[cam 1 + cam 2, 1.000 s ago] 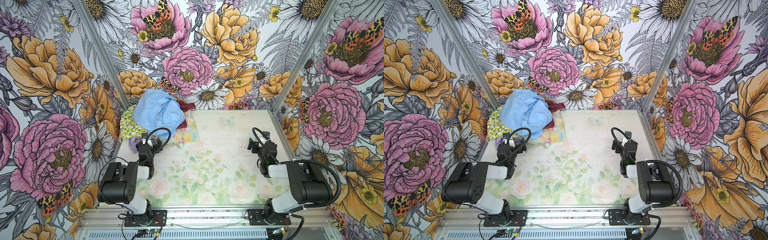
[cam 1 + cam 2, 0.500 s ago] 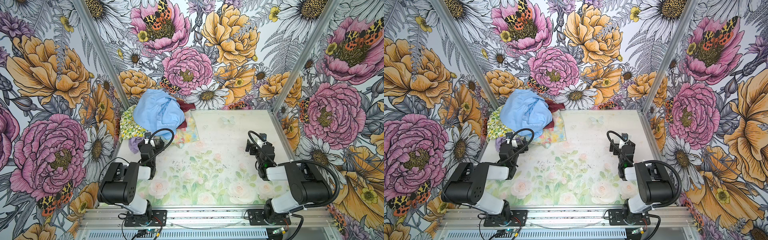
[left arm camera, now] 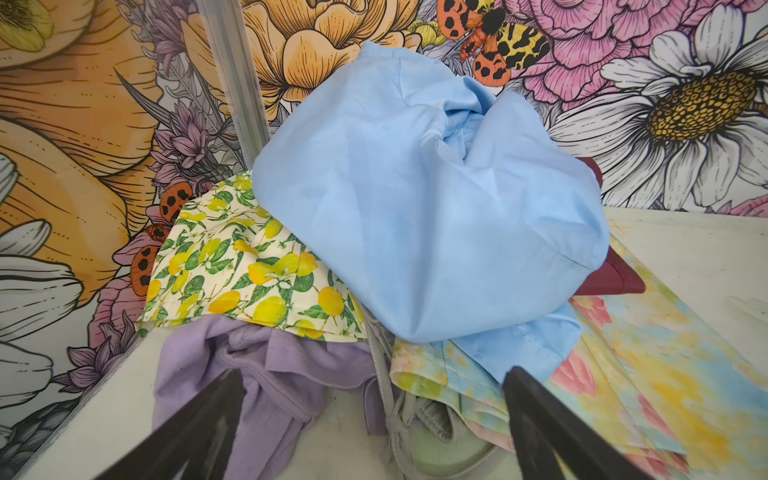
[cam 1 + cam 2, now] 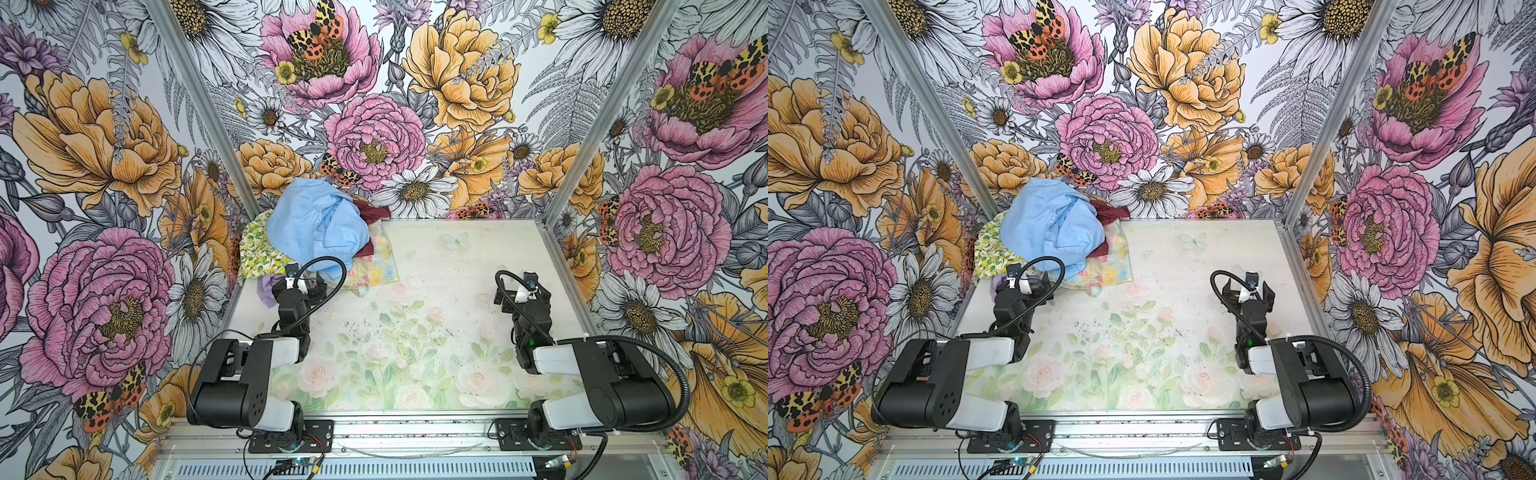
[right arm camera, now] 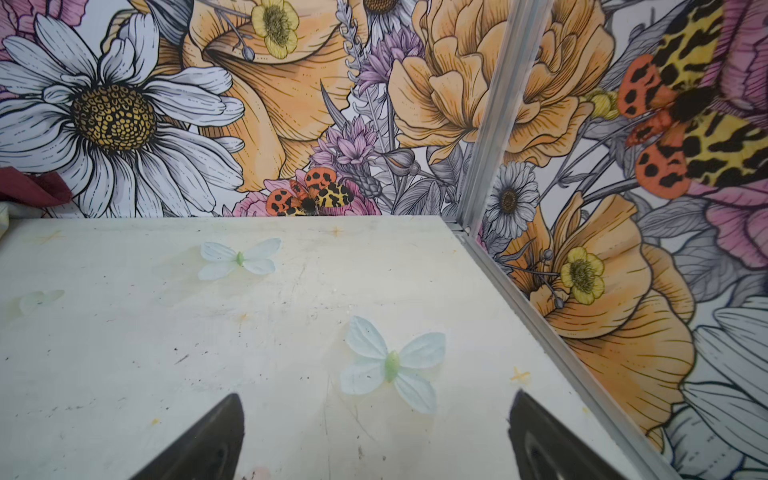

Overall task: Pick out a specific cloth from the pile
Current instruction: 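Reach the right gripper toward the maroon shirt while the left arm edges forward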

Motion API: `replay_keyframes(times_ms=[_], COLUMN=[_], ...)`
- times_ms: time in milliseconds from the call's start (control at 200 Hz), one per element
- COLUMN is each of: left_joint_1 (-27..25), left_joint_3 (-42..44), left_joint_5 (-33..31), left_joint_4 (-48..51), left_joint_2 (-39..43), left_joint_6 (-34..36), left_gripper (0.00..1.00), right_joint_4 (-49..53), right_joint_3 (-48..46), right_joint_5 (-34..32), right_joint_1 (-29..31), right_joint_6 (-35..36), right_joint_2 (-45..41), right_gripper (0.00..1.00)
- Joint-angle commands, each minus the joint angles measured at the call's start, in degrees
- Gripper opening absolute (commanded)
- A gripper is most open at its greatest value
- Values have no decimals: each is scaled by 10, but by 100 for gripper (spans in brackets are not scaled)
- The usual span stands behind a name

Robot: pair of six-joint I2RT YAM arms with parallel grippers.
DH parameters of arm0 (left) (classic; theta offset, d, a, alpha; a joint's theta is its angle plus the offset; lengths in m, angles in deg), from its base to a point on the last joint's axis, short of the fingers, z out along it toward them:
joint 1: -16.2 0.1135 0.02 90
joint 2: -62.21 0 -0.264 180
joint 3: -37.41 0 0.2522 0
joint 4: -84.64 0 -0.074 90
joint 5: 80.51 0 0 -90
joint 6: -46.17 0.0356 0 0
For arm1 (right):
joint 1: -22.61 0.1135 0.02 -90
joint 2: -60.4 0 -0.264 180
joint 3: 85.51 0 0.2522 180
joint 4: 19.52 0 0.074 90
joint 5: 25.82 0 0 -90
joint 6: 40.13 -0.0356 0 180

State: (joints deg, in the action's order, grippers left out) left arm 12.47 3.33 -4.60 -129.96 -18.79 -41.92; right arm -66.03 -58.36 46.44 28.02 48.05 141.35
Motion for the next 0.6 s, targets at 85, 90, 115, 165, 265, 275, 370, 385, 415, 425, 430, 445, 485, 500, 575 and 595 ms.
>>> replay_keyframes(times_ms=[85,90,115,165,265,275,370,385,415,425,430,445,485,500,575,595], left_joint_1=[-36,-38,-43,-44,-52,-52,-58,-59,-60,-61,-61,-62,-65,-67,-70,-71], left_joint_3=[-78,-82,-97,-128,-195,-201,-244,-251,-262,-267,-268,-272,-282,-284,-299,-301], left_joint_5=[-73,-76,-82,-66,-58,-56,-50,-49,-42,-40,-39,-36,-31,-30,-20,-17], left_joint_4=[179,184,209,271,379,386,443,451,468,473,475,480,492,497,516,521], left_joint_2=[46,47,53,64,72,72,71,71,71,72,73,74,79,81,90,92], left_joint_6=[-3,-3,-7,-21,-34,-35,-50,-54,-60,-61,-62,-62,-65,-67,-76,-80], left_gripper=[99,99,99,99,99,99,99,99,99,99,99,99,99,99,99,99], right_joint_4=[40,42,54,81,169,175,246,259,284,291,295,305,335,344,396,405], right_joint_3=[7,8,9,16,40,43,81,89,106,110,114,123,145,153,197,207], right_joint_5=[-67,-68,-72,-86,-104,-103,-116,-118,-121,-121,-122,-122,-127,-130,-131,-127], right_joint_1=[12,13,15,25,48,50,79,84,92,95,96,101,117,122,140,143], right_joint_6=[-4,-5,-6,-4,-8,-8,-11,-13,-16,-18,-19,-21,-27,-31,-81,-96], right_joint_2=[-39,-41,-47,-67,-130,-136,-179,-183,-188,-189,-189,-191,-193,-193,-184,-178], right_gripper=[99,99,99,100,99,99,99,99,99,99,99,100,100,99,100,100])
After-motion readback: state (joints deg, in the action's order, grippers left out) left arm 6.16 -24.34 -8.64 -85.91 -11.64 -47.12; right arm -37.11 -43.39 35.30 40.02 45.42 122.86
